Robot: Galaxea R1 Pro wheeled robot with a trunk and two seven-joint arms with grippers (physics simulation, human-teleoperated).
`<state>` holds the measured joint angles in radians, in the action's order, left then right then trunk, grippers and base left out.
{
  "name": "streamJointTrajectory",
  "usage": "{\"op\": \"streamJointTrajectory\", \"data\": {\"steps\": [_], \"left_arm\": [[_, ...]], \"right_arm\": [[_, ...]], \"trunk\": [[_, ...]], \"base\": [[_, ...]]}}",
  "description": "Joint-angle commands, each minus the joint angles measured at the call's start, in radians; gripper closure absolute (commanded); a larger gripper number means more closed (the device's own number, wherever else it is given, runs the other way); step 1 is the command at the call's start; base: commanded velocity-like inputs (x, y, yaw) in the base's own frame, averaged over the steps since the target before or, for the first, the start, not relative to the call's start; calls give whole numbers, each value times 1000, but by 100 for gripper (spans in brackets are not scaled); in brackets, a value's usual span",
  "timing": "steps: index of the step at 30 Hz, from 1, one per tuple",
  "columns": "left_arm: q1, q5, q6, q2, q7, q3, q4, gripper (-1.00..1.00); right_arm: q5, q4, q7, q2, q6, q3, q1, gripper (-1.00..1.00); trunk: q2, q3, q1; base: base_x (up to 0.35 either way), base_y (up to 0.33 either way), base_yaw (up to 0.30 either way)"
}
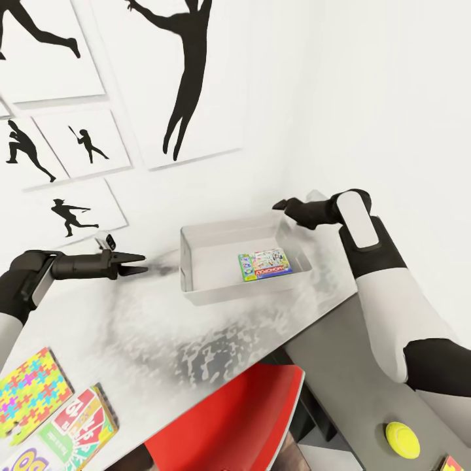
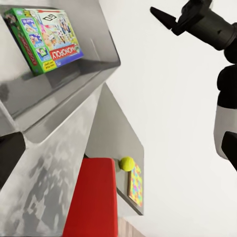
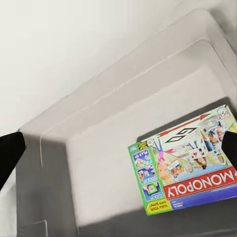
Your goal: Put all the toys in the child's room - the three board games (two on the bed and one on the table), the two jigsaw puzzles on the table, and the tennis ball on the table - inside the toy box on the table in the child's room.
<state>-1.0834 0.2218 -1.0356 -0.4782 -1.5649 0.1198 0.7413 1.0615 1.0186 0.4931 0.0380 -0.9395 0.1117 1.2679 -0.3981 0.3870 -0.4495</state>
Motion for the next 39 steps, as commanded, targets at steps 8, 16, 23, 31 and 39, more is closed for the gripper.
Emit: {"op": "streamJointTrajectory", "data": {"steps": [8,16,23,31,39], "left_arm": [[0,1,-10,-43,-6,6,0,-100],[1,1,-9,-55,-6,6,0,-100],[2,1,-9,-60,-6,7,0,-100],[3,1,-9,-61,-6,7,0,-100],[8,1,-6,-82,-6,7,-1,-100]], "right_arm": [[14,95,10,7,-48,-46,-39,-100],[15,124,10,4,-83,-111,-80,-100],[15,151,10,4,-88,-118,-118,-100],[16,200,8,8,-90,-121,-186,-100],[34,337,6,18,-92,-125,-303,-100]], "trunk": [[-2,2,-1],[-2,2,-1],[-2,0,-1],[-2,-10,-1],[-2,-23,-1]], "base": [[-185,0,0],[-309,0,0],[-323,0,0],[-141,0,0],[-15,0,0]]}}
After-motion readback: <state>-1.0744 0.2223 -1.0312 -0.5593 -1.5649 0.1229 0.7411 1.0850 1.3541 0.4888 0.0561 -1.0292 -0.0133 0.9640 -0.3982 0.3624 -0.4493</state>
